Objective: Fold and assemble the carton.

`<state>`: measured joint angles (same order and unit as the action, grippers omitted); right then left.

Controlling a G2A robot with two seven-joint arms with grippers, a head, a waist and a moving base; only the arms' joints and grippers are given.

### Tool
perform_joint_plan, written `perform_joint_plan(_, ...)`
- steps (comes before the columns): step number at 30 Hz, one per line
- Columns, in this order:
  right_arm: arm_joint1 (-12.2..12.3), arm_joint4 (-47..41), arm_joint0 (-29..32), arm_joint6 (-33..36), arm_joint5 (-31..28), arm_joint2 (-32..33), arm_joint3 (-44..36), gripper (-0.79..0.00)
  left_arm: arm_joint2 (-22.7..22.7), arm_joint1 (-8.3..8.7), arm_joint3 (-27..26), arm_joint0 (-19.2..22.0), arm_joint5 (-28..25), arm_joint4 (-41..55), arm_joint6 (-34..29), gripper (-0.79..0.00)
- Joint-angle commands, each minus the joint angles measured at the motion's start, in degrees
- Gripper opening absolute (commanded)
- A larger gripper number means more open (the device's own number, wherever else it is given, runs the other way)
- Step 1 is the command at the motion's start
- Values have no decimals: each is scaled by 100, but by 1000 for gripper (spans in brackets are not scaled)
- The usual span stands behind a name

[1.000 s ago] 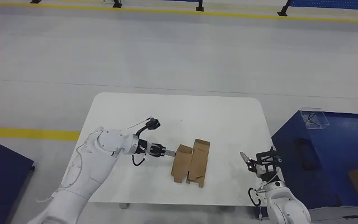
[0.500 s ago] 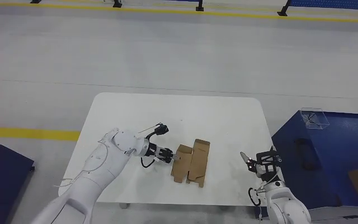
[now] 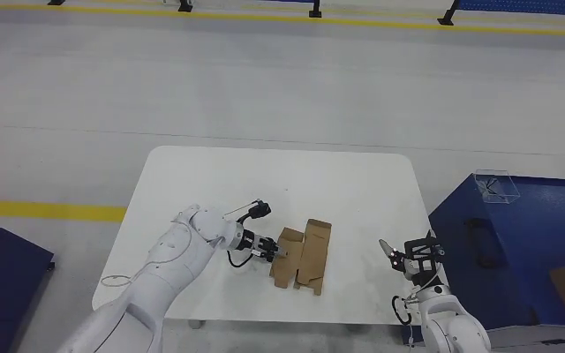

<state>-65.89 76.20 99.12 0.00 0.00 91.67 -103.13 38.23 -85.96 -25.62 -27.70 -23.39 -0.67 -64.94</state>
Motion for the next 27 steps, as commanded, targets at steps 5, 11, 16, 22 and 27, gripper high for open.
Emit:
perform_joint_plan(5, 0, 0, 0, 0, 0, 0, 0, 0, -24, -197, 349, 122, 36, 305, -241, -785)
perform_joint_plan(11, 0, 0, 0, 0, 0, 0, 0, 0, 217, -263, 743, 260, -323, 916, -475, -785)
perform_joint_plan(16, 0, 0, 0, 0, 0, 0, 0, 0, 557, -171, 823, 425, -898, 1467, -698, -785)
perform_joint_plan(22, 0, 0, 0, 0, 0, 0, 0, 0, 903, 120, 13, 305, -758, 2022, -839, -785)
perform_joint_plan(27, 0, 0, 0, 0, 0, 0, 0, 0, 1013, 290, -348, 190, -708, 2040, -888, -785)
